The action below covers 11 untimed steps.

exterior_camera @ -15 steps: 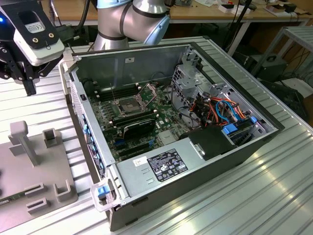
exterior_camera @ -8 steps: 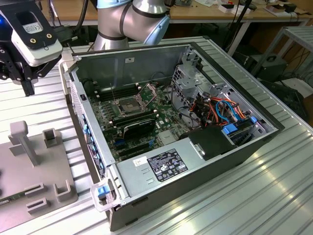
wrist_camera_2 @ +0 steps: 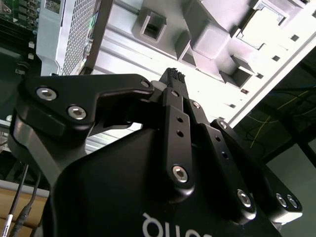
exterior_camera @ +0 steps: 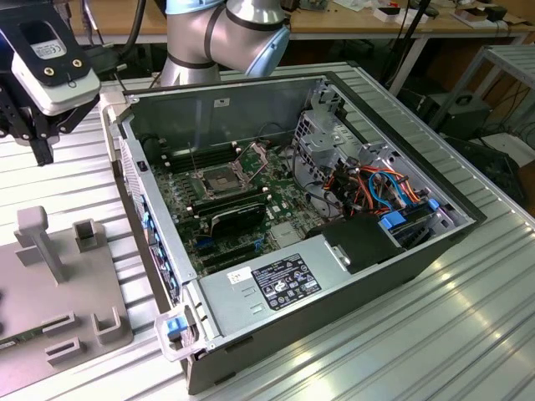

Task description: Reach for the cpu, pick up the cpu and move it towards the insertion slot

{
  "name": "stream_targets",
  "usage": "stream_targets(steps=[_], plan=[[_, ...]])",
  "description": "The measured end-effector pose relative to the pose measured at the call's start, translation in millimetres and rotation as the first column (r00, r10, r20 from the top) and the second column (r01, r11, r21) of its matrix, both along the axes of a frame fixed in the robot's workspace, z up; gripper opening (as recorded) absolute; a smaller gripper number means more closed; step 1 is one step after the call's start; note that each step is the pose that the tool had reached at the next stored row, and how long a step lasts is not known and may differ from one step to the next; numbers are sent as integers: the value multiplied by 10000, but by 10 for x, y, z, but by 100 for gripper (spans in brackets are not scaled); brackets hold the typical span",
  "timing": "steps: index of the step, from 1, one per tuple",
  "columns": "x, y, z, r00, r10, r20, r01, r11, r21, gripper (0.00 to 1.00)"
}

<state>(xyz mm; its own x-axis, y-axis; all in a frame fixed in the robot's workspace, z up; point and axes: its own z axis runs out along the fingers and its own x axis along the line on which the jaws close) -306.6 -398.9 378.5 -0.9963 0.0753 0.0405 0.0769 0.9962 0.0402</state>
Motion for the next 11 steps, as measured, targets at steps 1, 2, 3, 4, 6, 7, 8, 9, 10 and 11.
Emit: stream_targets(steps=[1, 2, 3, 4, 6, 7, 8, 9, 10, 11], plan=[[-5, 0, -3, 10000, -1, -7, 1, 10000, 1, 11], [-8, 1, -4, 10000, -1, -12, 1, 10000, 2, 11], [-11, 0, -5, 10000, 0, -20, 0, 10000, 2, 11], [-15, 0, -5, 10000, 0, -27, 0, 10000, 2, 11], [-26, 0, -7, 10000, 0, -41, 0, 10000, 1, 11], [-29, 0, -8, 10000, 1, -48, -1, 10000, 1, 11], [-39, 0, -8, 10000, -1, -55, 1, 10000, 0, 11], [-42, 0, -9, 10000, -1, -57, 1, 10000, 0, 11], [-45, 0, -10, 10000, 1, -61, -1, 10000, 1, 11], [-47, 0, -10, 10000, 2, -70, -2, 10000, 1, 11]])
